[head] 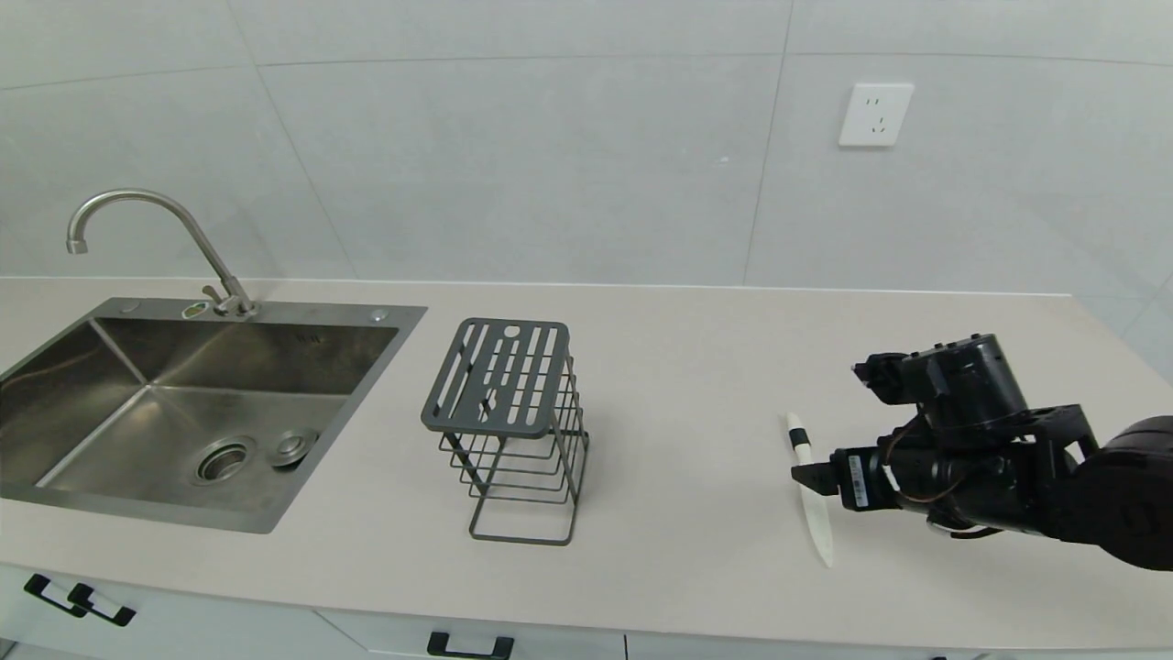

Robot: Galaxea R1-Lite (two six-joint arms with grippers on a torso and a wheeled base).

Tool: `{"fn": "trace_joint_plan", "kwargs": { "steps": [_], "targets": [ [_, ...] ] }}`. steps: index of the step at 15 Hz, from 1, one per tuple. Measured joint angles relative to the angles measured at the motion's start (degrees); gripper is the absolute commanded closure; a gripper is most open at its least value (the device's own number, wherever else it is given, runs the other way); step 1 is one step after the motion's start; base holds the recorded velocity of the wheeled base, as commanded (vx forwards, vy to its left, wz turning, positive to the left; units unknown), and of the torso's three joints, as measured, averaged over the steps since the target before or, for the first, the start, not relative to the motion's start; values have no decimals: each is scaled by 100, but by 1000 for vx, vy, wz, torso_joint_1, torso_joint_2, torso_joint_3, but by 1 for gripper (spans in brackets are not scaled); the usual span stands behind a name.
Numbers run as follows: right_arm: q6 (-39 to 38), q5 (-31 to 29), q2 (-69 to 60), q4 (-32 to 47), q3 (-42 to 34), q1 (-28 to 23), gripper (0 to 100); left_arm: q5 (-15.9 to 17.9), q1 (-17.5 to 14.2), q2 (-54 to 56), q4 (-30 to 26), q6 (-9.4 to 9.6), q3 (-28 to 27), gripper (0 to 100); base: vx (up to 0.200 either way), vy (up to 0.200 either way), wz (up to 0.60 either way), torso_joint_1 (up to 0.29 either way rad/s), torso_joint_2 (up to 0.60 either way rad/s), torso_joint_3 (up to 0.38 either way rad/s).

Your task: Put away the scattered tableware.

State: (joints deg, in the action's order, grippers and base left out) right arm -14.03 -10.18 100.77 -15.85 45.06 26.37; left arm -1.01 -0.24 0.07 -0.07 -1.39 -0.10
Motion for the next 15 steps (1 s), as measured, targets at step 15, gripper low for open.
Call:
{"fn": "trace_joint_plan", "kwargs": {
  "steps": [15],
  "targets": [
    [295,-372,1597,-1682,37,-195,0,-2,2,0,0,9,0,0,0,0,0,0,0,0]
  ]
}}
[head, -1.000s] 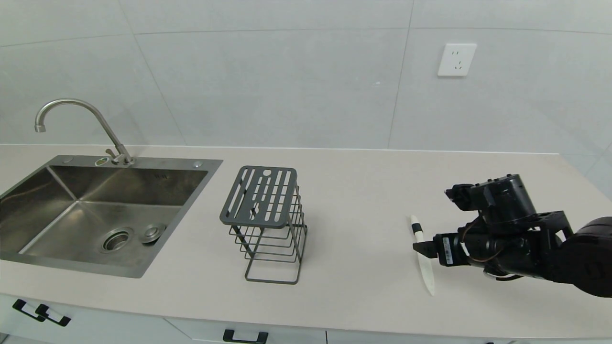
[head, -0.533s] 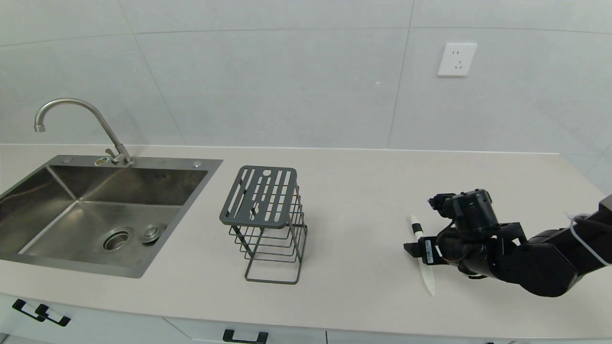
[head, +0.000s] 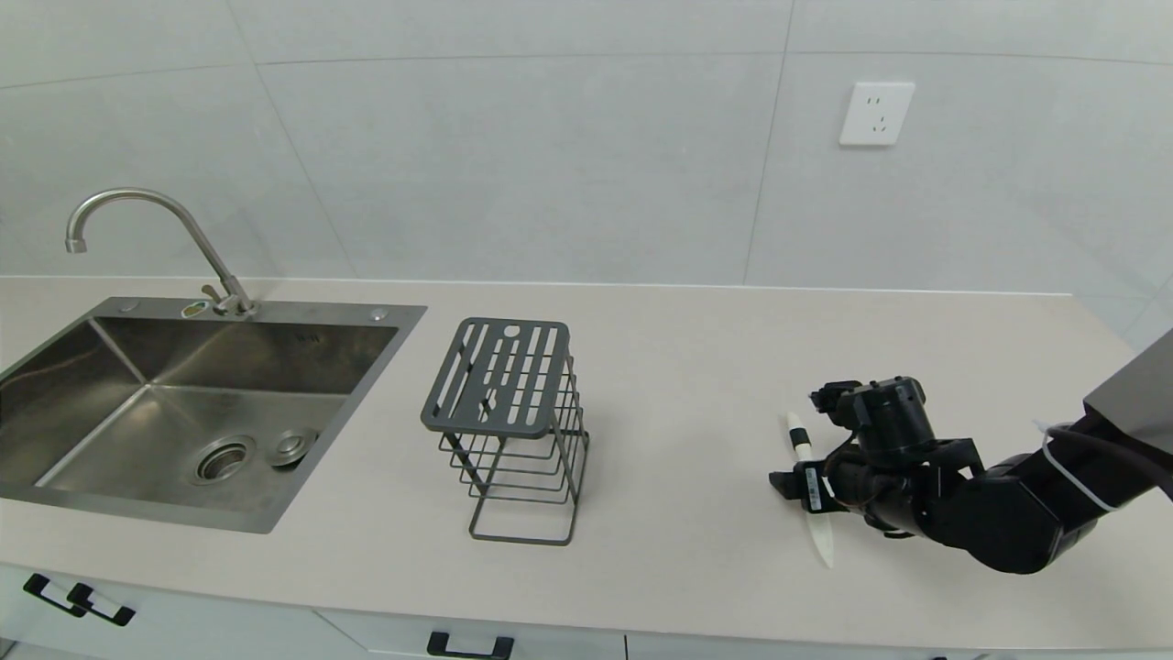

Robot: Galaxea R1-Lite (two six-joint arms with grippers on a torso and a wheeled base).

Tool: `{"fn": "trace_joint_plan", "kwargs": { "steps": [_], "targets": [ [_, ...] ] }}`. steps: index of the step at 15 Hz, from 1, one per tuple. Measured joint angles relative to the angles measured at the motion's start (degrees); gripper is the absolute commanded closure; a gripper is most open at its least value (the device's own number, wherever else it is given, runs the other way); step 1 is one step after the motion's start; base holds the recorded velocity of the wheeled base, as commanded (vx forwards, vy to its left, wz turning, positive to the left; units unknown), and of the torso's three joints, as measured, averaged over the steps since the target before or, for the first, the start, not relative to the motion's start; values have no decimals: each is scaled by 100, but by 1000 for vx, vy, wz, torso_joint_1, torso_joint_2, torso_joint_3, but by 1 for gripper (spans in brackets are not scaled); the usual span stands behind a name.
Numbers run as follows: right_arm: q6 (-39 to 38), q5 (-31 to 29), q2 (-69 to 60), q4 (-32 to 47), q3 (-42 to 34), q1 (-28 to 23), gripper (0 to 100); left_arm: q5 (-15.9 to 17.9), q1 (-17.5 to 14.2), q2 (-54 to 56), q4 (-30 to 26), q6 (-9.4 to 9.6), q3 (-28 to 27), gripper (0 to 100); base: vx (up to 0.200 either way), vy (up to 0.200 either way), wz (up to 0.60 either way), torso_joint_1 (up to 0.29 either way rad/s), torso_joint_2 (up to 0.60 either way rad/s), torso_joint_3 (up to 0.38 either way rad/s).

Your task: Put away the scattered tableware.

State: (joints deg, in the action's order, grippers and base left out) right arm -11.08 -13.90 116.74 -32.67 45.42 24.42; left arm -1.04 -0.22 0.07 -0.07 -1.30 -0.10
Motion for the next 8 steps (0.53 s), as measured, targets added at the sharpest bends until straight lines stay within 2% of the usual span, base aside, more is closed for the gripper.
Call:
{"fn": "trace_joint_plan", "kwargs": {
  "steps": [8],
  "targets": [
    [39,-107,297,-44,166,0,0,2,-2,0,-2,0,0,0,0,0,0,0,0,0]
  ]
}}
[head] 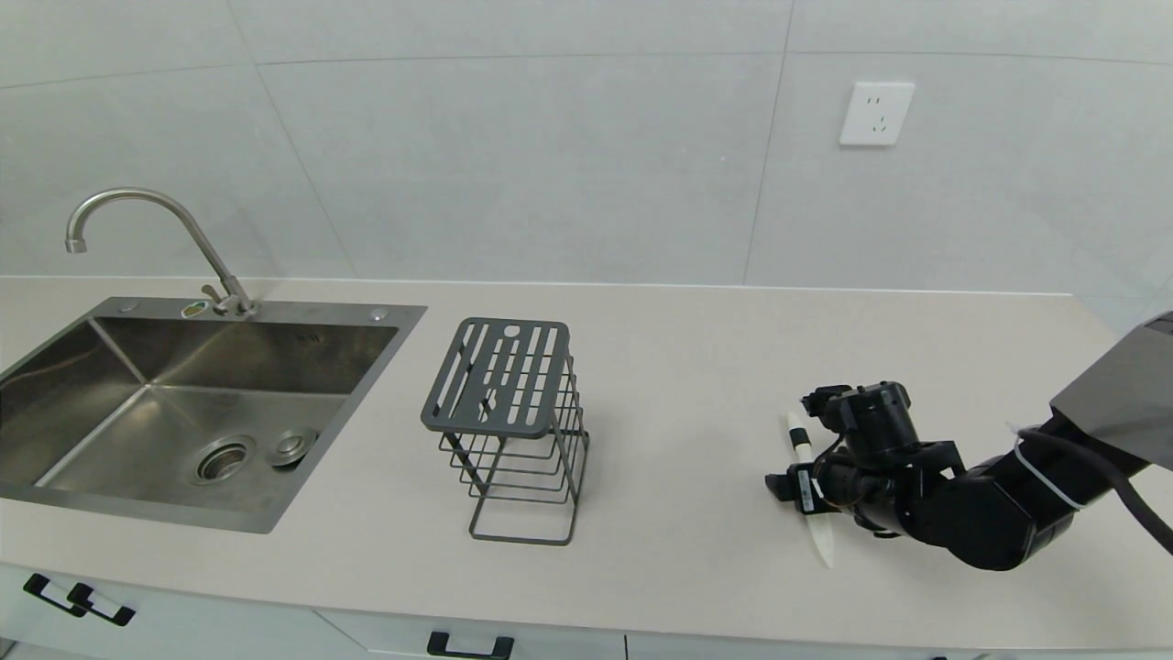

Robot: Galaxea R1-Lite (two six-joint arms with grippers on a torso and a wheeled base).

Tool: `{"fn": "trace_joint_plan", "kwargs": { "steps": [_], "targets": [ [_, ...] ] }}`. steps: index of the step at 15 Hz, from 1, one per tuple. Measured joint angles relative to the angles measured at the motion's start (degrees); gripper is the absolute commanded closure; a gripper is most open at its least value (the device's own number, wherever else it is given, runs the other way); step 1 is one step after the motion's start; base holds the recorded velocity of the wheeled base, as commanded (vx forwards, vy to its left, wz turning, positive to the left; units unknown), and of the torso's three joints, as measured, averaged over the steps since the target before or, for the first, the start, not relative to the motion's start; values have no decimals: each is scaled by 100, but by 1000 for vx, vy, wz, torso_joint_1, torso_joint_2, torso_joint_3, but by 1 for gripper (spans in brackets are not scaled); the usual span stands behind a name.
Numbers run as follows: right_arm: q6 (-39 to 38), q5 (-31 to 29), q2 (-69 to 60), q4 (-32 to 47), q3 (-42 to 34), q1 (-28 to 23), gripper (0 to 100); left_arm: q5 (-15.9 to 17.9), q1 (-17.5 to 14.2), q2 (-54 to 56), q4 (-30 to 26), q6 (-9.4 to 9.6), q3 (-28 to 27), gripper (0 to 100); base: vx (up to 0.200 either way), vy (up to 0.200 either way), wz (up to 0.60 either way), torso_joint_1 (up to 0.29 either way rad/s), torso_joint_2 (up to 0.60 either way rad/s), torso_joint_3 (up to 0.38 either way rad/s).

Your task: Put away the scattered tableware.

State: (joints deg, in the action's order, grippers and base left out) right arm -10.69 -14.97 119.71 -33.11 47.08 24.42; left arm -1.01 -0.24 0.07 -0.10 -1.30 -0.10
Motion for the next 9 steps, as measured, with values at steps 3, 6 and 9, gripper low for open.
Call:
{"fn": "trace_joint_plan", "kwargs": {
  "steps": [3,6,9],
  "targets": [
    [93,-71,101,-28,16,0,100,-2,0,0,0,0,0,0,0,0,0,0,0,0],
    [126,-115,132,-26,16,0,100,-2,0,0,2,0,0,0,0,0,0,0,0,0],
    [174,-117,146,-17,22,-4,100,-2,0,0,10,-44,0,0,0,0,0,0,0,0]
  ]
}}
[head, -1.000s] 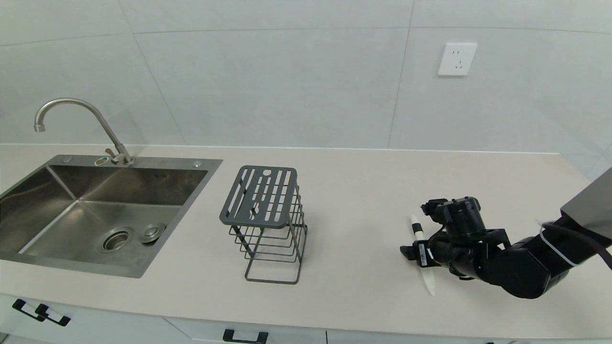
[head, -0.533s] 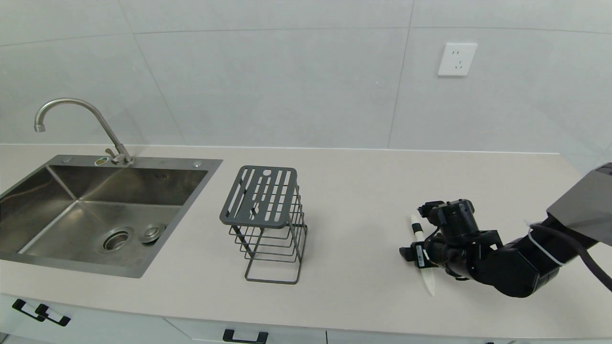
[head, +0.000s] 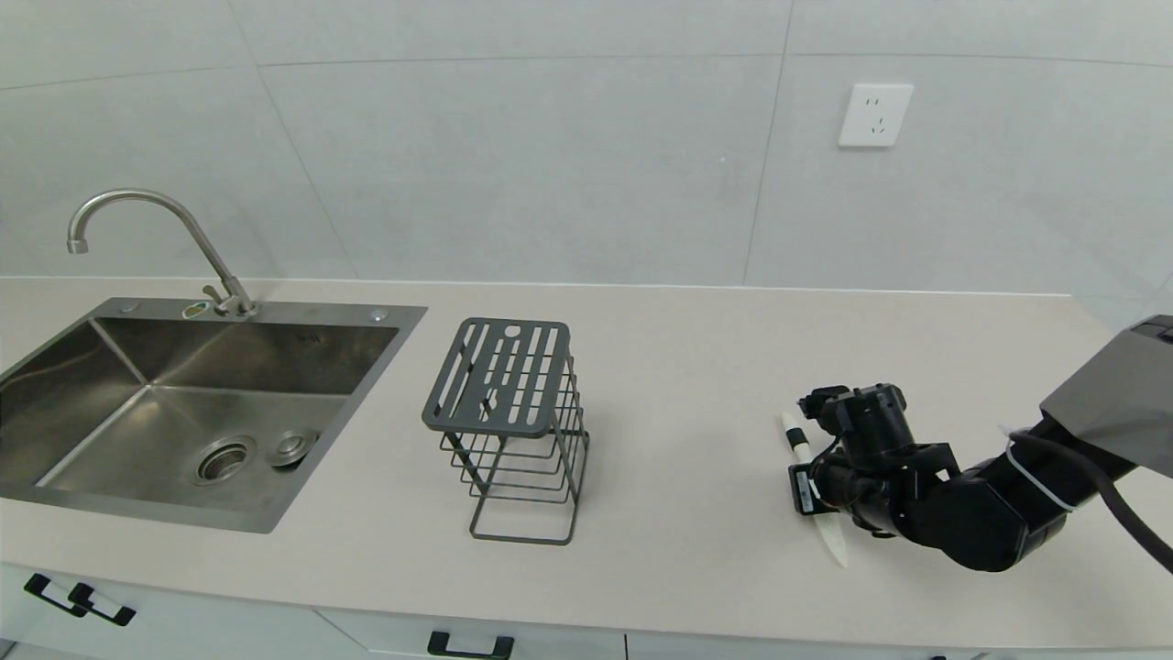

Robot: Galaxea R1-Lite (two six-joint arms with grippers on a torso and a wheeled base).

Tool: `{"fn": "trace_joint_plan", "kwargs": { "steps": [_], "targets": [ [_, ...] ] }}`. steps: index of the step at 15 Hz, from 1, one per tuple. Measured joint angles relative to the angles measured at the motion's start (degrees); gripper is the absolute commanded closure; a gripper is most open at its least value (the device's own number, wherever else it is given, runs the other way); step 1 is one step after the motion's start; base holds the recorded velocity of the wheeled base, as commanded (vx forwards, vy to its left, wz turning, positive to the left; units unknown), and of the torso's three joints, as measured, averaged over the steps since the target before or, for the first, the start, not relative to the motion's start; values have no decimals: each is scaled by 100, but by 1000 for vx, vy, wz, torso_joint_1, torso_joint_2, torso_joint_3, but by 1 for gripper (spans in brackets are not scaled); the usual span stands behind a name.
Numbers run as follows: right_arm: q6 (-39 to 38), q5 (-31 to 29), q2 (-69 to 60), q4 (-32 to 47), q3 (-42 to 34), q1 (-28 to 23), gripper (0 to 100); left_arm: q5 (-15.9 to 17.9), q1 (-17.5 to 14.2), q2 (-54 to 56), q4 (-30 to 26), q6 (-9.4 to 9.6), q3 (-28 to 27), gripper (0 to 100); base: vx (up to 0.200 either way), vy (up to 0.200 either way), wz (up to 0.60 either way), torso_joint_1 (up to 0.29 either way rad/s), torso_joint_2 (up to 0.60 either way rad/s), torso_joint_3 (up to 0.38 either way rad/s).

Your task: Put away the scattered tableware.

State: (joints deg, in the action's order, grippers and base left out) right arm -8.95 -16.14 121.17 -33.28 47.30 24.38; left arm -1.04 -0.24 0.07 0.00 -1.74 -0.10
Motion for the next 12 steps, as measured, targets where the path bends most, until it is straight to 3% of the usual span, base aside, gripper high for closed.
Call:
{"fn": "trace_joint_plan", "kwargs": {
  "steps": [5,8,9,12],
  "targets": [
    [143,88,-397,-7,295,10,100,0,0,0,0,0,0,0,0,0,0,0,0,0],
    [430,443,-878,-519,341,4,100,199,0,0,108,115,2,0,0,0,0,0,0,0],
    [589,600,-1018,-747,308,4,100,232,0,0,254,150,5,0,0,0,0,0,0,0],
    [1343,1343,-1320,-1924,-69,-7,100,519,0,-2,1517,163,7,0,0,0,0,0,0,0]
  ]
}}
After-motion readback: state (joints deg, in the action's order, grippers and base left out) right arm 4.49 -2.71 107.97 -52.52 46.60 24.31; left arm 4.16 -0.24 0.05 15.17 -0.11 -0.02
